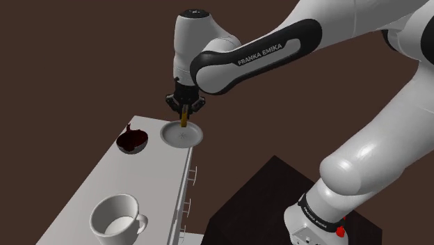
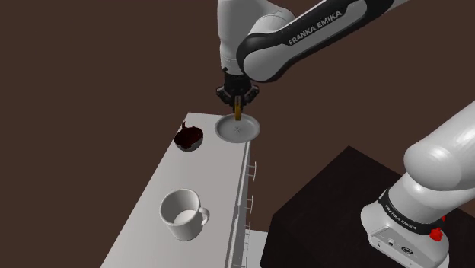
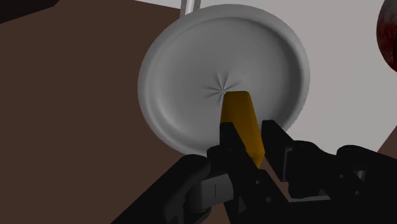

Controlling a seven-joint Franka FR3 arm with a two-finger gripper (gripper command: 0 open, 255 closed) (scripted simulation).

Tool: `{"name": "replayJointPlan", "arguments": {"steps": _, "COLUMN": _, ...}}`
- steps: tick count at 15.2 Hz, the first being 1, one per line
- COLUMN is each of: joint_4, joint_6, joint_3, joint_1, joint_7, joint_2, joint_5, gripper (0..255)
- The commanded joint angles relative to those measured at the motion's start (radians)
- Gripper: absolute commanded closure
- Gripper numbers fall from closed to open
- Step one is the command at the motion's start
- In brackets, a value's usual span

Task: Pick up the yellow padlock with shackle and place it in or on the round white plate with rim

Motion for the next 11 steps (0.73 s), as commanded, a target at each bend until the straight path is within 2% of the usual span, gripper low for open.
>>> {"name": "replayJointPlan", "arguments": {"steps": 1, "joint_4": -0.016, "joint_6": 0.025, "joint_3": 0.002, "joint_1": 0.0, "joint_7": 0.02, "joint_2": 0.017, "joint_5": -0.023, "gripper": 255}}
{"name": "replayJointPlan", "arguments": {"steps": 11, "joint_4": -0.056, "joint_6": 0.116, "joint_3": -0.008, "joint_1": 0.01, "joint_7": 0.128, "joint_2": 0.118, "joint_5": -0.154, "gripper": 255}}
